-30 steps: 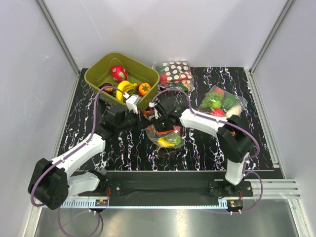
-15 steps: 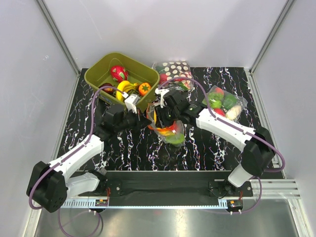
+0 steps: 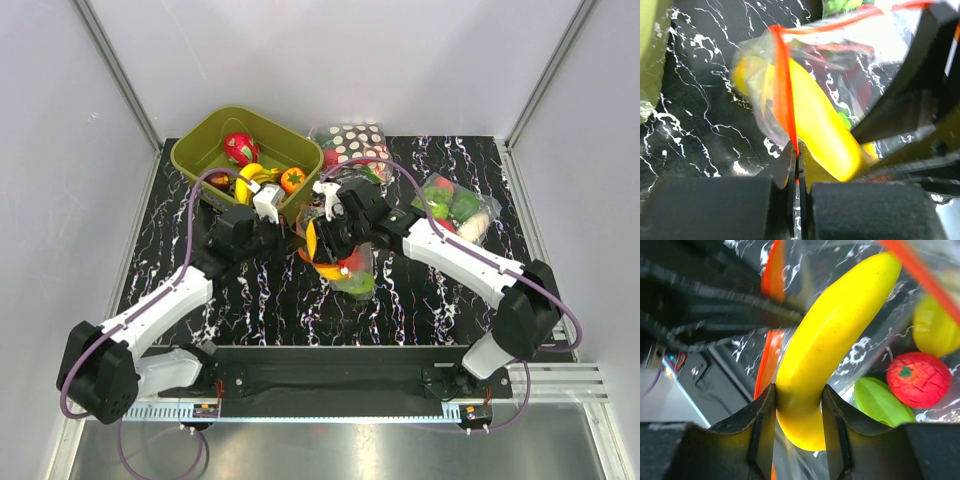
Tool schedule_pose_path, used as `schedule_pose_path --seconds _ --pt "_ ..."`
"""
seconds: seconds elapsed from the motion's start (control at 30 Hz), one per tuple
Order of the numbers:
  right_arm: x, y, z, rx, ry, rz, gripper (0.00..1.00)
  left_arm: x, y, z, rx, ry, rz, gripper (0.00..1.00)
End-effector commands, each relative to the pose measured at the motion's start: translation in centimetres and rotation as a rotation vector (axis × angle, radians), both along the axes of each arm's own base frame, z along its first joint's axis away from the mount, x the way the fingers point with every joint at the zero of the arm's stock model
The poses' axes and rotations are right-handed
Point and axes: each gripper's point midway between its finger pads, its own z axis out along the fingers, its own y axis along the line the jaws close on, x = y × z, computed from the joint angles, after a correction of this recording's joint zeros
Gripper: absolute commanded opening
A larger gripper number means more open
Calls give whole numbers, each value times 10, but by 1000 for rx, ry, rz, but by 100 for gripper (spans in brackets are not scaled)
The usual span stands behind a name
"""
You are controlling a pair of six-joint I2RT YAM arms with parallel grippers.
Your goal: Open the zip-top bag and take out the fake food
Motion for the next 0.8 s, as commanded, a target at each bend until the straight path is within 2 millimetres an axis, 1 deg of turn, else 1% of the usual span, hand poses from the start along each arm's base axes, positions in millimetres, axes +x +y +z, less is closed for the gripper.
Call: schedule_pose_path --seconds 0.0,0.07,0.13,0.2,0.23,0.3,0.33,0.37,0.43,0.47,0.5,0.57,0.6,0.67,0.7,0.77 --pt "-27 -1 22 60 12 123 23 26 2 34 -10 -107 57 0" --pt "-33 -4 24 76 4 145 23 32 4 30 3 -95 66 0" --pt "-34 -7 30 85 -24 146 23 35 6 25 8 -78 65 0" --pt "-28 -8 38 100 -71 128 23 33 3 24 -6 -72 49 0" --pt "-28 -9 44 115 -97 123 23 30 1 21 -13 -63 38 0" --pt "-19 -6 57 148 -155 97 23 28 -3 22 -36 -63 20 0" --pt "-18 -7 63 166 -178 91 22 27 -2 18 -38 -54 19 0" --pt "-13 -3 75 209 -223 81 23 26 -3 18 -41 -51 17 0" --pt "-11 -1 90 258 -273 74 23 24 -3 14 -38 -42 9 0" --pt "-7 2 102 295 -314 67 23 23 -4 14 -40 -40 4 0" --pt "-2 5 111 326 -348 58 23 20 -7 17 -57 -50 -18 0" --pt "2 9 117 354 -371 48 23 17 -10 18 -71 -50 -38 0" --pt "7 12 125 380 -401 41 22 17 -12 21 -81 -55 -45 0" --pt "12 16 127 403 -412 33 22 14 -16 21 -83 -55 -63 0" --pt "16 19 134 428 -436 22 22 13 -16 21 -82 -57 -68 0" --pt "17 23 135 451 -433 26 23 11 -17 20 -83 -58 -73 0"
